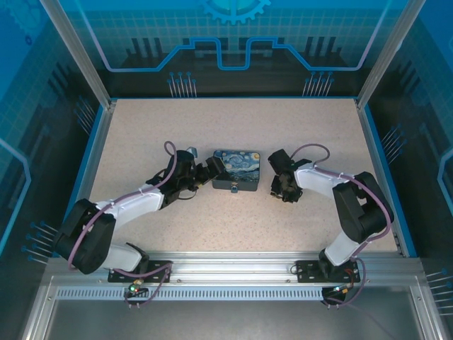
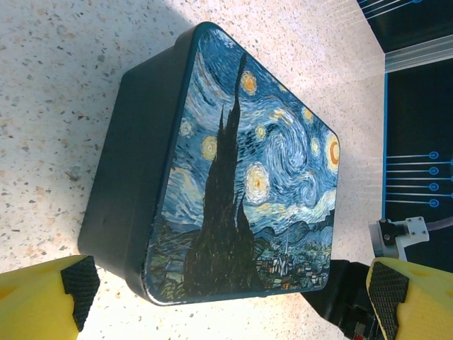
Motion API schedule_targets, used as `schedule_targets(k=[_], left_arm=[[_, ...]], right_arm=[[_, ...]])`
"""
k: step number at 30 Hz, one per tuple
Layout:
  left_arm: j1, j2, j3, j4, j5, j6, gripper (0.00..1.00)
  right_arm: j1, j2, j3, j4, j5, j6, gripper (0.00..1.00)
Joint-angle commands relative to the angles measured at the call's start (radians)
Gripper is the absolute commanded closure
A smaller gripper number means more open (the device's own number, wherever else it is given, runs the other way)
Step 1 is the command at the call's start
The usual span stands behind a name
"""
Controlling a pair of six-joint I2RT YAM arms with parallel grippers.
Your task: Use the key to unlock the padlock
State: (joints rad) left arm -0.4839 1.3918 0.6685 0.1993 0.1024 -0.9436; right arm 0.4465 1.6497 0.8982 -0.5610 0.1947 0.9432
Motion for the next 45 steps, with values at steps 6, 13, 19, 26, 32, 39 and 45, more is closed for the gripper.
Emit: schedule_targets(k=[6, 13, 19, 26, 32, 39, 45], left_arm=[[-0.005, 0.024, 0.022, 0.047, 0.032, -0.027, 0.01], [-0.005, 0.018, 0.023, 0.039, 0.036, -0.030, 0.01], [-0.007, 0.007, 0.030, 0.015, 0.037, -0.024, 0.01], [-0.008, -0.011, 0.025, -0.021, 0.030, -0.015, 0.01], [-0.021, -0.033, 0.035, -0.059, 0.034, -0.003, 0.01], [-0.048, -0.028, 0.054, -0.084, 0.048, -0.012, 0.01], [-0.073, -0.015, 0.067, -0.081, 0.061, -0.030, 0.01]], right_arm=[[-0.015, 0.054, -0.010, -0.007, -0.003, 0.048, 0.64], [-0.017, 0.067, -0.013, 0.017, -0.027, 0.052, 0.80], [-0.017, 0.049, -0.058, 0.049, -0.049, 0.039, 0.99], [-0.017, -0.031, -0.101, 0.110, -0.111, -0.053, 1.00], [-0.017, -0.146, -0.144, 0.169, -0.230, -0.162, 1.00], [-0.017, -0.258, -0.205, 0.248, -0.383, -0.238, 1.00], [-0.017, -0.321, -0.214, 0.294, -0.502, -0.289, 1.00]])
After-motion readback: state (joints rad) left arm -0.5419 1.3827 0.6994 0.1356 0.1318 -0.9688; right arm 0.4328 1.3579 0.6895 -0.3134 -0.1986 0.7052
